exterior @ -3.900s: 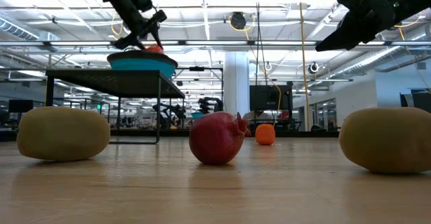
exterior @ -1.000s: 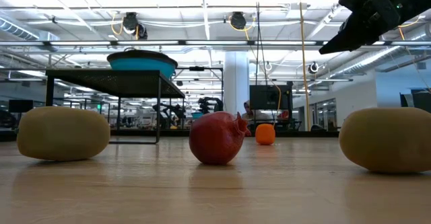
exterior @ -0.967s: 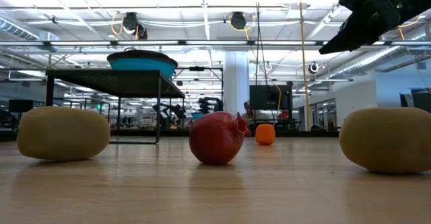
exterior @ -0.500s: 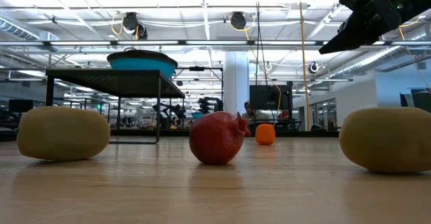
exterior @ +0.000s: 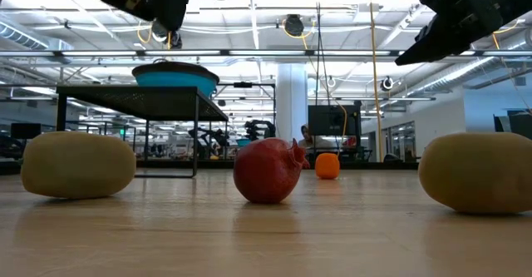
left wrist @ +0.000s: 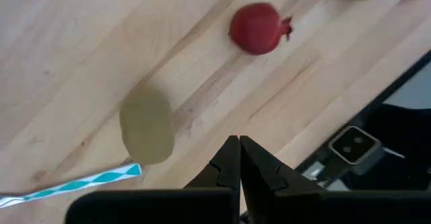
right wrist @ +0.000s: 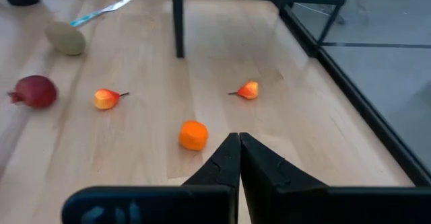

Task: Pick & Place Fruit
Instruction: Put the kiwi into the blue strainer bowl on the shelf

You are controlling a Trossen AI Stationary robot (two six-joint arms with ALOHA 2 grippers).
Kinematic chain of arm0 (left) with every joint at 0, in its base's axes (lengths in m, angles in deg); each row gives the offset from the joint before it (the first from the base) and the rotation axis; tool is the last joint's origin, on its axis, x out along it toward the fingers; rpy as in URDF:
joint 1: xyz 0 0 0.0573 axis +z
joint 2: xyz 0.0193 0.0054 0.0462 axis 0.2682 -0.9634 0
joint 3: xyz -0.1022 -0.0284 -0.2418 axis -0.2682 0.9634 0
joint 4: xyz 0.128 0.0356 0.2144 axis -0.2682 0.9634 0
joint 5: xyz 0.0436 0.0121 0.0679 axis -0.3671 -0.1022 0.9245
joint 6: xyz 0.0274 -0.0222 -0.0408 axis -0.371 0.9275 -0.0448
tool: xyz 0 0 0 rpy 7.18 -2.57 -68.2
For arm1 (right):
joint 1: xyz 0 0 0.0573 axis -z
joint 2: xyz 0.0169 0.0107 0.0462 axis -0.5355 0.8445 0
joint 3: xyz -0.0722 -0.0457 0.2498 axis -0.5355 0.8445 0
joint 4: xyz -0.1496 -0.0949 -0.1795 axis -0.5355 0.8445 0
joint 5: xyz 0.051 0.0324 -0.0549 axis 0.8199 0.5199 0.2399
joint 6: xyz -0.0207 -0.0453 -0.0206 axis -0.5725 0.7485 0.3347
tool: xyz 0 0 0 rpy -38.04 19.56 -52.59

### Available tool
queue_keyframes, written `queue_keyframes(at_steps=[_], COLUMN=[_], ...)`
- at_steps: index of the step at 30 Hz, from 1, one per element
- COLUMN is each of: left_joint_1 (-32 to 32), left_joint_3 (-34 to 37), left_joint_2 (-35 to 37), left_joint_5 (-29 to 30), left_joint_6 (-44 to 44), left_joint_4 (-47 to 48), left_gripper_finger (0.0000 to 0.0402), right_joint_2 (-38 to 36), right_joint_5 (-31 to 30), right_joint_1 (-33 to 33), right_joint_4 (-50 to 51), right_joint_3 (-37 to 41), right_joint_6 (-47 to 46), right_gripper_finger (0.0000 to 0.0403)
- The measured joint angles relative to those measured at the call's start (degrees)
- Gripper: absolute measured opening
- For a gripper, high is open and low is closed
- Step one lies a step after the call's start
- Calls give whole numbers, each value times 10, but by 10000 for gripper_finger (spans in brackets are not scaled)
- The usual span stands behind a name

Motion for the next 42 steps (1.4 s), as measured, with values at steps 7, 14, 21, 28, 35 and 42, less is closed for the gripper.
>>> queue_keyframes(at_steps=[7,14,21,28,35,42], left_joint_1=[-12,-29,-41,-55,-62,-69], left_joint_3=[4,5,5,25,95,145], left_joint_2=[-7,-4,-4,-4,-4,-4], left_joint_5=[33,62,89,123,70,48], left_joint_6=[12,25,38,71,90,92], left_joint_4=[20,99,104,101,45,-22], left_gripper_finger=[67,149,240,328,385,392], right_joint_2=[0,0,0,0,0,0], right_joint_5=[9,9,9,9,9,9], right_joint_1=[0,0,0,0,0,0], right_joint_4=[0,0,0,0,0,0], right_joint_3=[0,0,0,0,0,0], right_joint_6=[0,-2,-2,-2,-2,-2], right_gripper_finger=[1,1,1,1,1,1])
